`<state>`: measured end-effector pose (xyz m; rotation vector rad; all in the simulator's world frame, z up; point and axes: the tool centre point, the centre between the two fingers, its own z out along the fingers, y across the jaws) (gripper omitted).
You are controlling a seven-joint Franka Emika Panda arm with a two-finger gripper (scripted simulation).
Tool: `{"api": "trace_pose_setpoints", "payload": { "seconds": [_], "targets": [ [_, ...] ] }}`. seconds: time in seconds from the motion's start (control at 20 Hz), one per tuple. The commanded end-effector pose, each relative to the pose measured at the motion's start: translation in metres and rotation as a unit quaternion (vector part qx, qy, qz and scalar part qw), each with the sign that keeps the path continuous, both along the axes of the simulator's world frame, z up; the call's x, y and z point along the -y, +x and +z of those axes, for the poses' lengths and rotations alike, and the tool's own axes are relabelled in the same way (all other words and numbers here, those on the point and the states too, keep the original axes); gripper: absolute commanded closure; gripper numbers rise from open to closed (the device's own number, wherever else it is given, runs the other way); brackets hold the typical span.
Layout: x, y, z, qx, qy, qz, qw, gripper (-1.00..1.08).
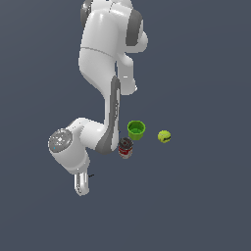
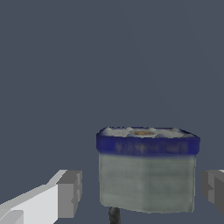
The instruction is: Pick up a designated object from a clutter of objects.
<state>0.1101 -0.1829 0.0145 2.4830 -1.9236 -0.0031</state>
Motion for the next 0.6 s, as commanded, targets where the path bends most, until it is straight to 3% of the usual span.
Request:
{"api": "trace_pose_setpoints", "payload": {
  "seconds": [0.0,0.05,0.1,0.55],
  "targets": [
    [0.0003,0.0013,-0.0021,0.001,0.0,0.0,1.0,-0.92],
    [0.0004,0.0015,-0.002,0.001,0.0,0.0,1.0,-0.92],
    [0.0004,0.0015,-0.002,0.001,0.0,0.0,1.0,1.08],
    [0.0004,0.0015,-0.002,0.001,0.0,0.0,1.0,1.08]
  ]
}}
